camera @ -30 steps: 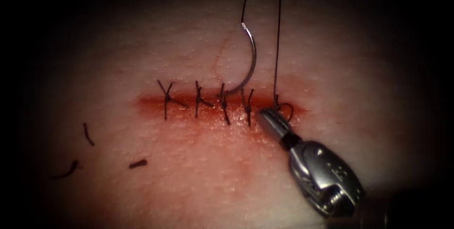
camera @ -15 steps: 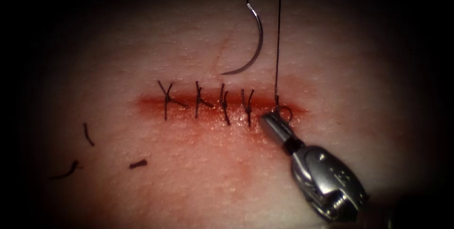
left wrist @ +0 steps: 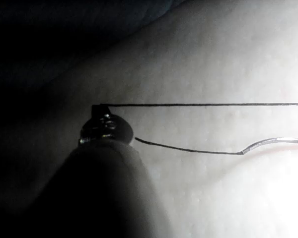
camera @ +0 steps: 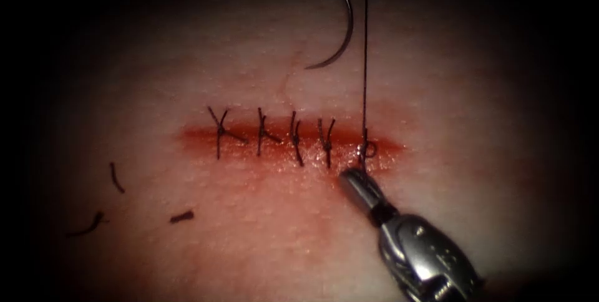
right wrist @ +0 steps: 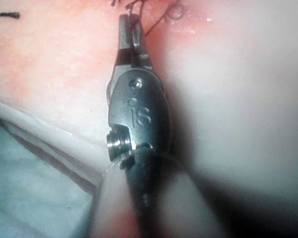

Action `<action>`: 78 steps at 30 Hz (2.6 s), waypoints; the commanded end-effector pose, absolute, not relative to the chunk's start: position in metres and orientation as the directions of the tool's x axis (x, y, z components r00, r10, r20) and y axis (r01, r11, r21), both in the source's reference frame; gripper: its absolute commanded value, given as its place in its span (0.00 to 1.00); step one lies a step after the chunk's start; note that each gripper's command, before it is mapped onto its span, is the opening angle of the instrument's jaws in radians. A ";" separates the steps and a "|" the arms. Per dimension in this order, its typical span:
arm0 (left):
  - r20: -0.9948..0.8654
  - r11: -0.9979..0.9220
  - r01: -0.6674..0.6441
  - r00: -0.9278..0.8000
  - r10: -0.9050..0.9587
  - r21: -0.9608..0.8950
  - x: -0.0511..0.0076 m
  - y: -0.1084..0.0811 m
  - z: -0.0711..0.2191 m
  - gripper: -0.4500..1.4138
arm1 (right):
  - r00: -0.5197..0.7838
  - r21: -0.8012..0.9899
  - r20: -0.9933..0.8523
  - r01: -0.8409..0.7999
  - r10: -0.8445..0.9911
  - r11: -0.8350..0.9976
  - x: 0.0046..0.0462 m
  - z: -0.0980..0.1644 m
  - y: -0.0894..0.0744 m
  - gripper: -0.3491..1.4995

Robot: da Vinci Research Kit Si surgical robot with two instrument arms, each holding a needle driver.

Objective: Wound Closure
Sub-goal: Tension the suture by pulling the right arm down and the left arm up, then loop the suture a single time around the right gripper clockwise, then grab the suture tail into the right hand.

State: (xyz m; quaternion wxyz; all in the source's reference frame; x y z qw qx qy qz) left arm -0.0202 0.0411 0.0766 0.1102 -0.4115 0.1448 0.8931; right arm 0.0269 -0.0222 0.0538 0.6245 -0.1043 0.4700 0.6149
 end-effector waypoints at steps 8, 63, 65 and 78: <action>-0.778 -0.907 -0.376 -0.620 0.095 0.188 -0.0204 0.044 0.077 0.00 | -0.150 0.426 -0.719 -0.866 0.679 0.260 0.0275 0.055 -0.025 0.00; -0.734 -0.996 -0.045 -0.678 -0.022 0.071 -0.0116 0.012 0.064 0.00 | 0.160 0.345 -0.812 -0.643 0.561 0.684 0.0248 0.055 -0.007 0.00; -0.741 -0.996 -0.041 -0.671 -0.030 0.078 -0.0124 0.011 0.064 0.00 | 0.123 0.366 -0.829 -0.617 0.546 0.696 0.0248 0.055 -0.006 0.00; -0.742 -0.997 0.008 -0.668 -0.059 0.071 -0.0167 0.009 0.067 0.00 | -0.090 0.513 -0.853 -0.332 0.515 0.791 0.0246 0.053 -0.004 0.00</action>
